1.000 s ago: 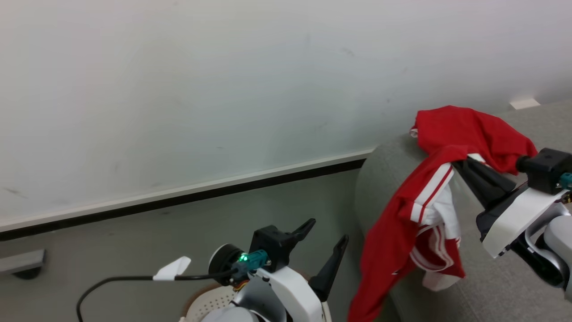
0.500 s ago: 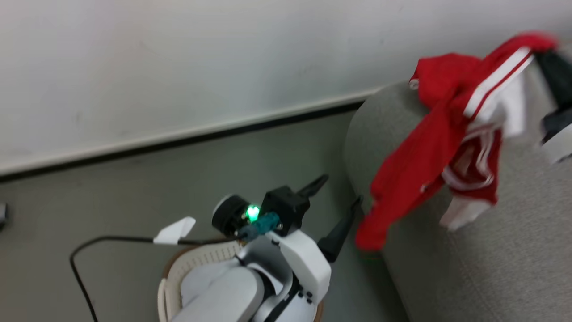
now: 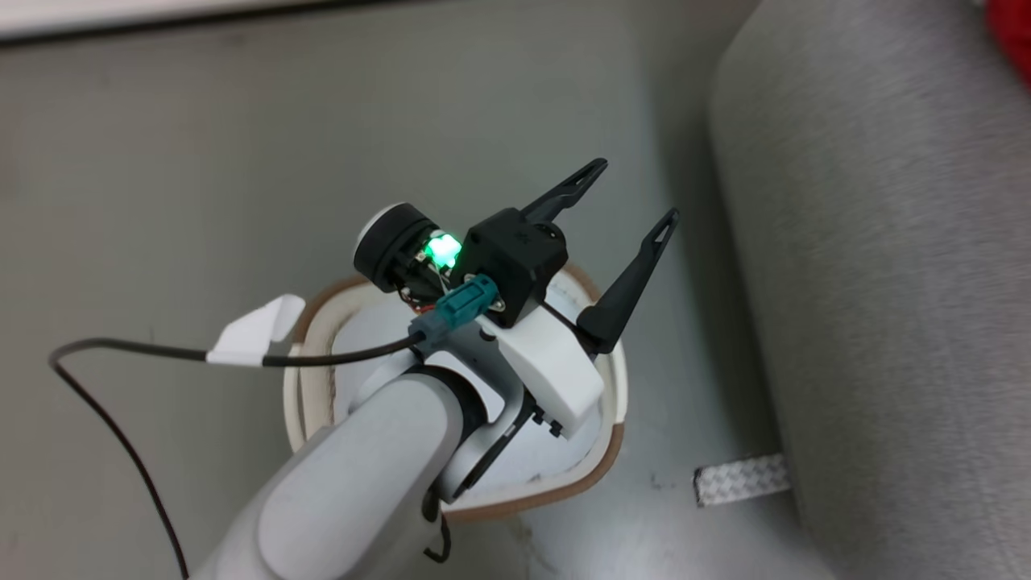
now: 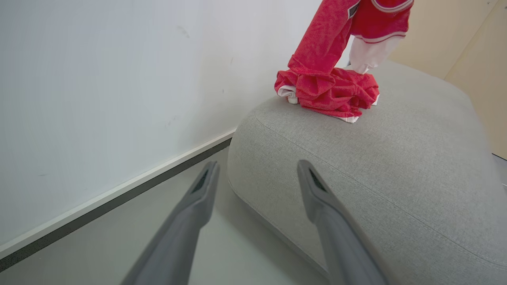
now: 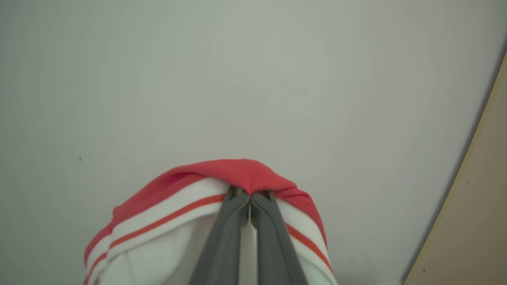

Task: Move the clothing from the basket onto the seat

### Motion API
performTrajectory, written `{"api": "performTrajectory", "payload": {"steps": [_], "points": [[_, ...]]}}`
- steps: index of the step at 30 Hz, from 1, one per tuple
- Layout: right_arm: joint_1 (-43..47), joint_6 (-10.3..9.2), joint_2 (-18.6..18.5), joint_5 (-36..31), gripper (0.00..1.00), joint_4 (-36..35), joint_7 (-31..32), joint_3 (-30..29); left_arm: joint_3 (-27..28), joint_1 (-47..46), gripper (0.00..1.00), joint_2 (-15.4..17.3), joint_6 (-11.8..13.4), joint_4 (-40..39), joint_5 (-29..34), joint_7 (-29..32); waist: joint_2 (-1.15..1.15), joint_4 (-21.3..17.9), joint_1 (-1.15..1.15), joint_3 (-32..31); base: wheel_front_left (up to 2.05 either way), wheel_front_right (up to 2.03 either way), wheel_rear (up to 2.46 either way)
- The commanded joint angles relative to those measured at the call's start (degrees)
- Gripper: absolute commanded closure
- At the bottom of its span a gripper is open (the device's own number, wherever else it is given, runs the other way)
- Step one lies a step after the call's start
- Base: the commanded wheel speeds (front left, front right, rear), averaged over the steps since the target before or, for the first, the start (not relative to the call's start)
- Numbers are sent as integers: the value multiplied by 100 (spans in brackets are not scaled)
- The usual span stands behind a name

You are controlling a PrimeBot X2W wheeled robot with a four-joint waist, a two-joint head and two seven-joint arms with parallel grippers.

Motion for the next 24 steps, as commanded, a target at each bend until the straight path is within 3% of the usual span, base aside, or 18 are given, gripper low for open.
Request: {"api": "performTrajectory", "payload": {"steps": [1, 10, 17, 18, 19, 20, 24], "points": [[25, -14, 49, -85, 100, 252, 42, -65, 4, -75, 0, 33, 11, -25, 91, -1, 0, 330, -2, 585, 0, 0, 0], [1699, -15, 1054, 57, 100, 1601, -127, -324, -90, 194, 0, 61, 127, 87, 94, -64, 0, 369, -2, 652, 0, 0, 0], [2697, -15, 1605, 8, 100, 1898, -160, -457, 12, 462, 0, 214, 229, 187, -69, -134, 0, 222, -2, 171, 0, 0, 0], [2758, -15, 1625, -52, 72, 1864, -160, -510, 55, 494, 0, 241, 252, 203, -78, -192, 0, 190, -2, 74, 0, 0, 0], [2847, -15, 1661, -121, 30, 1818, -161, -541, 90, 522, 0, 264, 285, 209, -96, -244, 0, 166, -2, -14, 0, 0, 0], [2924, -15, 1703, -195, 0, 1790, -161, -589, 130, 576, 0, 298, 301, 250, -122, -293, 0, 137, -2, -125, 0, 0, 0], [3214, -15, 1725, -626, 0, 1509, -163, -854, 290, 822, 0, 356, 407, 360, -269, -496, 0, 94, -2, -533, 0, 0, 0]]}}
